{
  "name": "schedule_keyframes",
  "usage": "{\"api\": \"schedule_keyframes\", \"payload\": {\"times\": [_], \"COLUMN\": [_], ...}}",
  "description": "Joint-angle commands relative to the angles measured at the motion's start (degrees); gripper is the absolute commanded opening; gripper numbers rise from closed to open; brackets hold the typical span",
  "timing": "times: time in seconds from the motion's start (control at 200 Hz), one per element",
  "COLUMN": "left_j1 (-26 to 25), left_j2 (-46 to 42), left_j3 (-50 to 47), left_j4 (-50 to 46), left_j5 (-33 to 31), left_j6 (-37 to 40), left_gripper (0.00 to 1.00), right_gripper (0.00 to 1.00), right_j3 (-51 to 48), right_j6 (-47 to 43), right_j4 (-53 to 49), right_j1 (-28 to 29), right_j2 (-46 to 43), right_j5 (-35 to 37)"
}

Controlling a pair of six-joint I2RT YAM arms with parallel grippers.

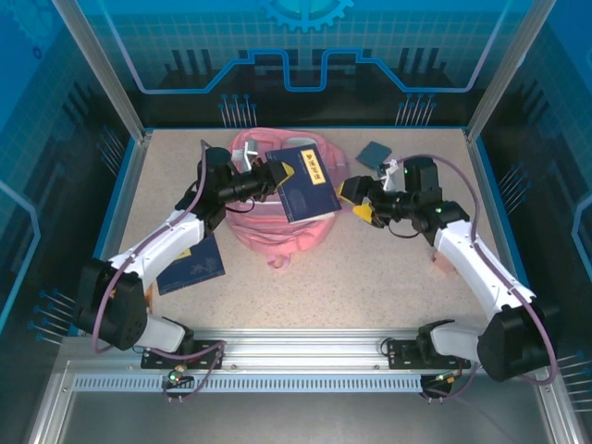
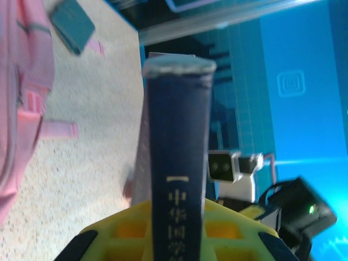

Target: Pack the student bag

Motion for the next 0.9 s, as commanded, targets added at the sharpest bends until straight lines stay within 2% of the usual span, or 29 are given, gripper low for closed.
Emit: {"api": "schedule_keyframes", "payload": {"times": [0.0,0.17,0.385,0.605,0.695,0.8,0.895], "left_j1": [0.0,0.0,-0.1,-0.1,-0.1,-0.1,-0.1], "left_j2": [-2.1,-2.5,-3.4,-4.1,-4.4,-4.3,-4.2], "left_j3": [2.4,2.2,2.4,2.6,2.2,2.3,2.1], "left_j4": [2.1,4.7,5.0,5.1,5.0,5.2,4.9], "left_j5": [-9.8,-14.0,-16.9,-17.8,-18.4,-18.2,-17.7], "left_j6": [-3.4,-8.7,-10.9,-11.1,-10.9,-11.2,-11.6], "left_gripper": [0.04,0.04,0.04,0.04,0.04,0.04,0.04], "right_gripper": [1.00,1.00,1.00,1.00,0.99,0.93,0.76], "right_j3": [-4.0,-6.4,-6.3,-6.2,-5.6,-5.7,-5.8], "right_j6": [16.5,27.0,36.7,40.6,40.8,40.7,40.5], "right_j4": [19.9,35.9,49.9,57.3,57.3,57.3,58.0], "right_j1": [3.6,10.4,14.8,16.2,16.3,16.4,16.0], "right_j2": [-1.2,2.0,9.5,14.3,15.1,15.4,15.5], "right_j5": [3.5,8.5,11.2,13.1,12.9,13.4,13.6]}}
